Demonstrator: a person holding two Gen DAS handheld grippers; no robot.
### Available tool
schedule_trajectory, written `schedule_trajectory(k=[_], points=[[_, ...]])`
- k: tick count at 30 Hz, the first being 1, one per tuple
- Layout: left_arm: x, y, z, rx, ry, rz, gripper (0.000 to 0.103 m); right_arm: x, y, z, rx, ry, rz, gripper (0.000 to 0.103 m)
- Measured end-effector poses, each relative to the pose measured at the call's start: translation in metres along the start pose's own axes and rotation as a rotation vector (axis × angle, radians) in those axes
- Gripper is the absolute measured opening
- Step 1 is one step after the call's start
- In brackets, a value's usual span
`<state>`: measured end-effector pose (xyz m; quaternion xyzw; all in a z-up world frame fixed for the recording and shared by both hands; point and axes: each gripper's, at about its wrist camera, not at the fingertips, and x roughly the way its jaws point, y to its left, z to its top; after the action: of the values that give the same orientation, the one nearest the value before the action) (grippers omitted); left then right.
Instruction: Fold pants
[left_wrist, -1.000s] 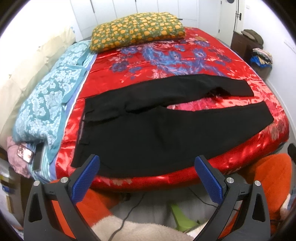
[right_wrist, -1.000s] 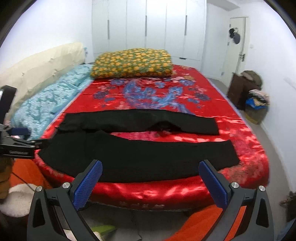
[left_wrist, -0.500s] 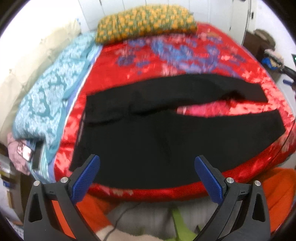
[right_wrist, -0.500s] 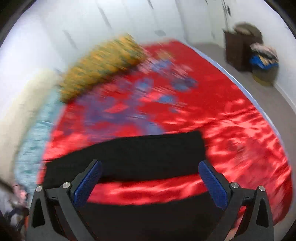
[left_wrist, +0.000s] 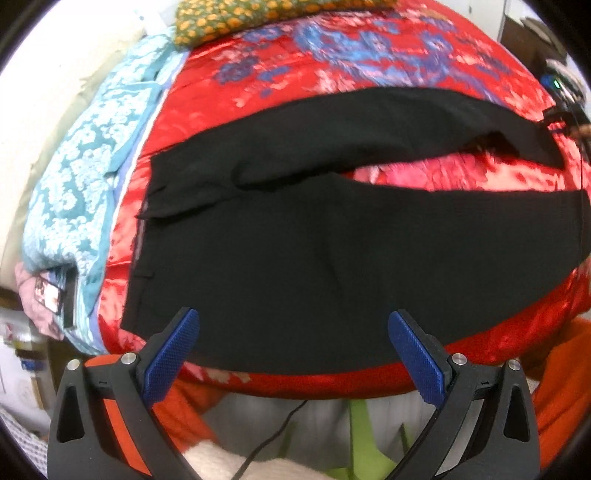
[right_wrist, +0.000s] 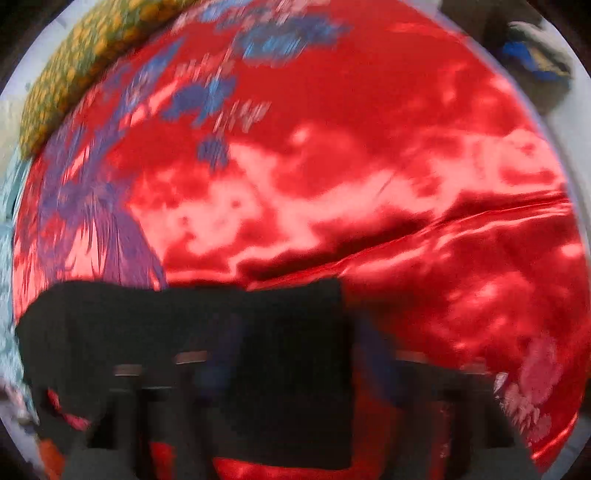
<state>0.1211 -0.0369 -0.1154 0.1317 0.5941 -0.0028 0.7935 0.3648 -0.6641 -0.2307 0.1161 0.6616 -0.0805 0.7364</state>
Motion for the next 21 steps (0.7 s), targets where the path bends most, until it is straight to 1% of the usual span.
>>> schedule_trajectory(k=[1, 2, 4, 5, 7, 8, 10, 13, 14, 15, 16, 17, 18, 20, 21], points=[[0.003, -0.003, 0.0, 0.005, 0.008, -0.005, 0.102, -0.005, 0.006, 0.0, -0.042, -0.023, -0.04, 0.013], [0.005, -0.006, 0.0, 0.012, 0.018, -0.008, 0.102, -0.013, 0.014, 0.002, -0.087, -0.063, -0.06, 0.007], [0.01, -0.013, 0.002, 0.022, 0.031, -0.016, 0.102, -0.044, 0.04, 0.011, -0.21, -0.212, -0.153, 0.006], [0.011, -0.016, 0.003, 0.025, 0.031, -0.02, 0.102, -0.064, 0.052, 0.016, -0.27, -0.316, -0.189, 0.006], [0.01, -0.022, 0.005, 0.032, 0.021, -0.025, 0.102, -0.089, 0.064, 0.029, -0.313, -0.442, -0.216, 0.006], [0.009, -0.025, 0.005, 0.037, 0.017, -0.026, 0.102, -0.092, 0.066, 0.038, -0.314, -0.473, -0.225, 0.006], [0.008, -0.03, 0.006, 0.048, 0.015, -0.023, 0.102, -0.082, 0.068, 0.05, -0.301, -0.492, -0.249, 0.006], [0.008, -0.031, 0.004, 0.062, 0.01, -0.007, 0.102, -0.042, 0.066, 0.057, -0.263, -0.461, -0.29, 0.007], [0.009, -0.031, 0.004, 0.064, 0.015, -0.001, 0.102, -0.029, 0.065, 0.057, -0.246, -0.449, -0.299, 0.008], [0.011, -0.029, 0.003, 0.064, 0.019, 0.003, 0.102, -0.014, 0.062, 0.054, -0.219, -0.439, -0.318, 0.017], [0.015, -0.028, 0.002, 0.064, 0.027, 0.004, 0.102, -0.011, 0.057, 0.047, -0.196, -0.436, -0.328, 0.023], [0.017, -0.026, 0.003, 0.064, 0.032, 0.004, 0.102, -0.008, 0.056, 0.041, -0.17, -0.433, -0.34, 0.039], [0.022, -0.024, 0.002, 0.062, 0.035, 0.005, 0.102, -0.01, 0.053, 0.035, -0.139, -0.442, -0.333, 0.057], [0.032, -0.018, 0.002, 0.051, 0.05, -0.01, 0.102, -0.024, 0.052, 0.024, -0.119, -0.485, -0.325, 0.07], [0.039, -0.012, 0.003, 0.031, 0.064, -0.03, 0.102, -0.034, 0.052, 0.015, -0.112, -0.505, -0.319, 0.074]])
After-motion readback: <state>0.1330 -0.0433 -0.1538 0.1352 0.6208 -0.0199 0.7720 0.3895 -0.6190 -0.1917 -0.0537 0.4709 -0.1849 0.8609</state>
